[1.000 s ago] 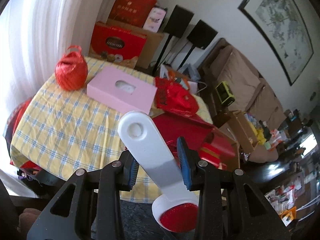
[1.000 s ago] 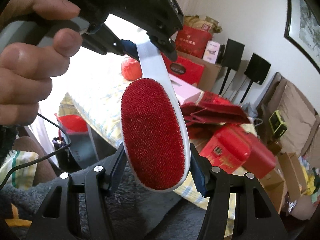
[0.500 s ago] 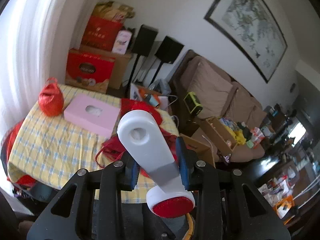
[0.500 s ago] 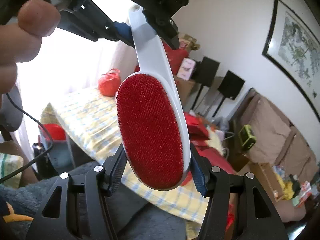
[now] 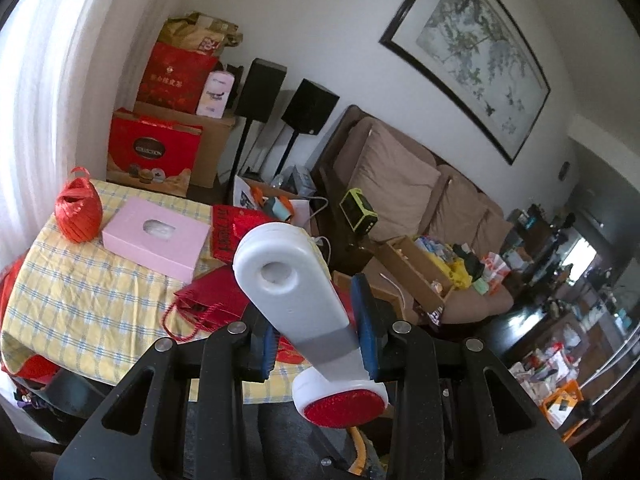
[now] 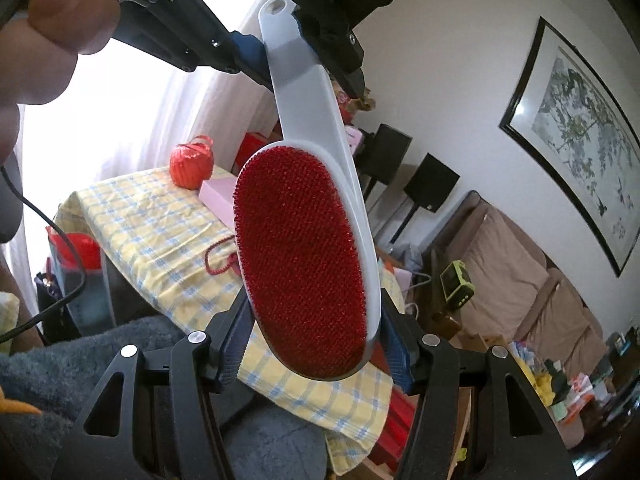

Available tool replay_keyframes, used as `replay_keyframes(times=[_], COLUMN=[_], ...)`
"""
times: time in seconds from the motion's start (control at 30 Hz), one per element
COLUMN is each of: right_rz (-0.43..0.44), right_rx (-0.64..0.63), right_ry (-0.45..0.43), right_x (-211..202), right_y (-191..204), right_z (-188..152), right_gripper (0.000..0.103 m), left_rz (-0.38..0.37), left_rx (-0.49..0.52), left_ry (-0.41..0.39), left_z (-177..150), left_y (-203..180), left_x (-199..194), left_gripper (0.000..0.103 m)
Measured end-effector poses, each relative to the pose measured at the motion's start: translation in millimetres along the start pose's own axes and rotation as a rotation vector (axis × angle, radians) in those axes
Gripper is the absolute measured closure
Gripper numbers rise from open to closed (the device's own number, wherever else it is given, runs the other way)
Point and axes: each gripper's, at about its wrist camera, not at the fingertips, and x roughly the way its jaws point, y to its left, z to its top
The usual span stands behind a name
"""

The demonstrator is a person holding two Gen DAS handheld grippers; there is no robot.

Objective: Organize objects
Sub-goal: 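Carry the held lint brush off the table toward the cardboard box, then lower the held lint brush into the cardboard box with the left gripper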

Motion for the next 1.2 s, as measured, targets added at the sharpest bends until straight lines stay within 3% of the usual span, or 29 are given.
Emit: replay_keyframes(times=[0.27, 0.47, 1.2], right_rz=[-0.014, 0.002, -0.063], right_rx=[0.055, 0.127, 0.287], right_ry=[0.008, 0.016, 0.040], right_x=[9.6, 17.0, 28.5], right_y=[-9.8, -19.1, -80.2], right_z=[-29.7, -46.3, -92.7], right_gripper=[0.043, 0.044, 0.044], left_rz=[0.011, 0.043, -0.043], left_rx=[0.047, 0.135, 0.274], left_ry=[0.045, 0.074, 0.160], left_z=[-16.3, -26.7, -38.1], left_y=[-22.5, -50.2, -121.6], left_x=[26.3, 42.2, 113.2], left_gripper=[0.073, 0.073, 0.074])
